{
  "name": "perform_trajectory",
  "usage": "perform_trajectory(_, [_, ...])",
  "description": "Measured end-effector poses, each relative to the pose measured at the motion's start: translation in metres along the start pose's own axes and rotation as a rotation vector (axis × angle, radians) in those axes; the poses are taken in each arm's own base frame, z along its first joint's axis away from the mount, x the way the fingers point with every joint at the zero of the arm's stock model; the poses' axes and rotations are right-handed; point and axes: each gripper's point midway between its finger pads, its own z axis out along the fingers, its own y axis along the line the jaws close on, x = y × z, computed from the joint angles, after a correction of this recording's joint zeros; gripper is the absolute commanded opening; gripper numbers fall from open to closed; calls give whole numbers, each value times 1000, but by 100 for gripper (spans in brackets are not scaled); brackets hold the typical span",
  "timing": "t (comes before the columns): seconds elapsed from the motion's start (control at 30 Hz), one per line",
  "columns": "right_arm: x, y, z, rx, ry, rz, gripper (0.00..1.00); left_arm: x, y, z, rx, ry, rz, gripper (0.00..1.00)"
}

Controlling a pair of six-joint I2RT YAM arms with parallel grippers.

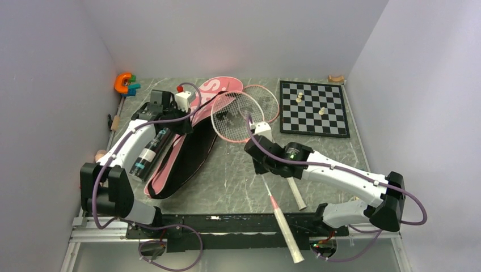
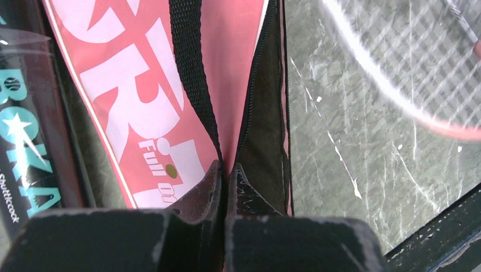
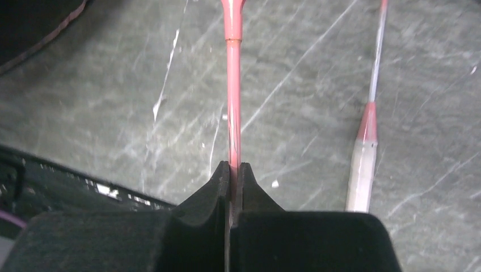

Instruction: Pack up the badminton gear

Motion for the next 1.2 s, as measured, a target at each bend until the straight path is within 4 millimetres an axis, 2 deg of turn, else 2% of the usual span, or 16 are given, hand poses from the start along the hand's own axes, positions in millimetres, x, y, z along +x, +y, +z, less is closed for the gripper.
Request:
perform_trajectory(0.13, [28,7,-11,-1,73,-42,0,-4,-2,11,-4,12,7,0])
perform_trajectory(0.4, [50,19,-21,-29,133,-68,0,-13,-11,18,-7,7,34,0])
perform_trajectory(0.5, [59,24,-16,-28,166,-89,0,-15,-12,20,-7,9,38,0])
perform_trajectory(0.7, [76,34,6,-5,250,-153,0,-18,-20,21,11,6,52,0])
perform_trajectory(0.97, [65,65,29,-54,265,-186,0,-18,-31,22,61,4,57,0])
perform_trajectory(1.2, [41,67,57,-61,267,-129,0,-12,-42,25,120,13,59,0])
